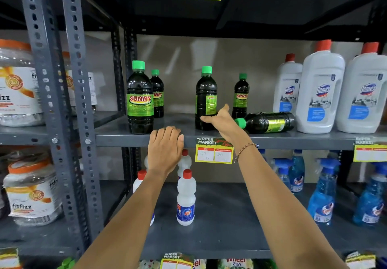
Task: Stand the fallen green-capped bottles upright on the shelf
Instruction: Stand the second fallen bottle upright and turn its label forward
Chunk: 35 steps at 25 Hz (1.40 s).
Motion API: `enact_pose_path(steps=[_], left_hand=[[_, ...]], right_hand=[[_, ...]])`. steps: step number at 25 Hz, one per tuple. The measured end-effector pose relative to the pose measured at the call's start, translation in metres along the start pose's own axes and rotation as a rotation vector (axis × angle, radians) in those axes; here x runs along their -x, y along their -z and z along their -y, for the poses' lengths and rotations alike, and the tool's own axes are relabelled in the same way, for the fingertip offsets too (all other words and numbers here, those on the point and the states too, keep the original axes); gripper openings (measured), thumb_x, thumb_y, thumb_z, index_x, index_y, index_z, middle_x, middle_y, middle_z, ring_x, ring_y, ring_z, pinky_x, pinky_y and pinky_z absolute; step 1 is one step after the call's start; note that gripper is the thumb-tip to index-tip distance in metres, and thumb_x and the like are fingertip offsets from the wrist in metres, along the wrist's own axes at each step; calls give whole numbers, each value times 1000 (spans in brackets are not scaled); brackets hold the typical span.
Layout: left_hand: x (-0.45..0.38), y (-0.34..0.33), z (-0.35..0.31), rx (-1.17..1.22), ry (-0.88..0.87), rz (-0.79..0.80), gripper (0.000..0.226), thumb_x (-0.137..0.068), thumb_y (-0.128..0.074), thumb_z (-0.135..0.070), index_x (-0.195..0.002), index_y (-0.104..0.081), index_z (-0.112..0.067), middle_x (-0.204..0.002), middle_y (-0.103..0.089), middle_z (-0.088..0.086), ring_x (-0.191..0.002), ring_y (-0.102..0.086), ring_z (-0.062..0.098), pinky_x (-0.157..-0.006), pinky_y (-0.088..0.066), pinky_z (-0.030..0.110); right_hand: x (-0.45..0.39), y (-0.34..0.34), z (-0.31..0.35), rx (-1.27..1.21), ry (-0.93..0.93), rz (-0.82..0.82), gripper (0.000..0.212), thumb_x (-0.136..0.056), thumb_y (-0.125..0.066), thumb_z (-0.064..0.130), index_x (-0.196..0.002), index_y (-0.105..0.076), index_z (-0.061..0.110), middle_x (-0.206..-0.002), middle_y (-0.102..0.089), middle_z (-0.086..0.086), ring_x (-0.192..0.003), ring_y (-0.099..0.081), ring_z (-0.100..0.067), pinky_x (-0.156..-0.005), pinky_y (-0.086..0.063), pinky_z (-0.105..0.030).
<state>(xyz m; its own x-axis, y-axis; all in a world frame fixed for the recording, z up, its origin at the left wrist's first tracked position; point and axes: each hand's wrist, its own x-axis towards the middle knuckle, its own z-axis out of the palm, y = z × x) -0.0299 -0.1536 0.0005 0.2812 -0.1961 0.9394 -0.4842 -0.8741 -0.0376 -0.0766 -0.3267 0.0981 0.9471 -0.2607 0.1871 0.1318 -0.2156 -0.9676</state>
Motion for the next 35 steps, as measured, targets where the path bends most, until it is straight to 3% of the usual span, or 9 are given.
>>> enact_pose_path(steps=[4, 8, 11, 15, 17, 20, 25, 30, 35], left_hand=[[2, 1, 2, 22, -2, 22, 37, -99, -28, -32, -98, -59, -11, -95, -64, 6, -85, -57, 27, -85, -35, 37], [3, 3, 0, 20, 17, 41, 38, -99, -27, -33, -96, -58, -11, -94, -62, 6, -82, -54, 27, -83, -35, 36], [2, 5, -1, 8, 18, 45, 35, -100, -28, -32, -95, -56, -11, -91, -61, 6, -80, -53, 26, -81, -35, 36], [3, 6, 0, 15, 23, 67, 37, -100, -26, -33, -96, -56, -12, -93, -61, 6, -81, -52, 26, -83, -36, 37], [3, 6, 0, 16, 22, 64, 36, -100, -27, -33, -96, -55, -12, -93, -60, 6, -81, -52, 26, -82, -36, 37], [3, 6, 0, 19, 21, 76, 34, -100, -28, -34, -97, -55, -13, -93, -60, 5, -81, -52, 25, -82, -37, 37], [3, 5, 0, 27, 26, 83, 34, -99, -29, -33, -97, -55, -12, -93, -60, 6, -82, -52, 26, -83, -41, 39], [3, 6, 0, 23, 24, 82, 35, -99, -27, -34, -97, -55, -13, -93, -60, 6, -82, -53, 26, -83, -42, 40], [3, 6, 0, 25, 21, 68, 35, -99, -29, -33, -97, -56, -12, -92, -61, 6, -81, -53, 26, -82, -40, 39]], right_hand=[[-9, -1, -7, 75, 26, -39, 104, -88, -63, 2, -150, 21, 9, -151, -40, -12, -139, -38, -24, -115, -27, -38], [-7, -7, -7, 269, 121, -190, 91, -79, -76, 19, -146, -17, 3, -146, -34, -12, -135, -38, -28, -114, -34, -40], [-7, -11, -7, 413, 164, -266, 84, -75, -79, 27, -137, -28, 1, -140, -33, -15, -130, -39, -29, -111, -36, -41], [-11, -7, -7, 368, 88, -176, 68, -74, -77, 13, -128, -36, 3, -128, -54, -14, -116, -54, -27, -91, -45, -33], [-12, -7, -9, 393, 88, -194, 67, -72, -80, 18, -125, -43, 3, -125, -56, -13, -114, -56, -27, -90, -46, -33], [-9, -11, -9, 514, 136, -287, 77, -69, -84, 31, -127, -44, 1, -130, -47, -14, -118, -52, -28, -99, -43, -36], [-11, -7, -8, 362, 75, -212, 55, -68, -73, 14, -116, -50, 3, -113, -63, -14, -104, -62, -27, -69, -47, -29], [-6, -13, -8, 578, 135, -290, 80, -68, -84, 31, -128, -42, 1, -129, -49, -15, -119, -52, -30, -99, -45, -40], [-8, -9, -11, 435, 128, -242, 67, -70, -82, 21, -122, -43, 3, -121, -60, -13, -105, -59, -25, -82, -47, -32]])
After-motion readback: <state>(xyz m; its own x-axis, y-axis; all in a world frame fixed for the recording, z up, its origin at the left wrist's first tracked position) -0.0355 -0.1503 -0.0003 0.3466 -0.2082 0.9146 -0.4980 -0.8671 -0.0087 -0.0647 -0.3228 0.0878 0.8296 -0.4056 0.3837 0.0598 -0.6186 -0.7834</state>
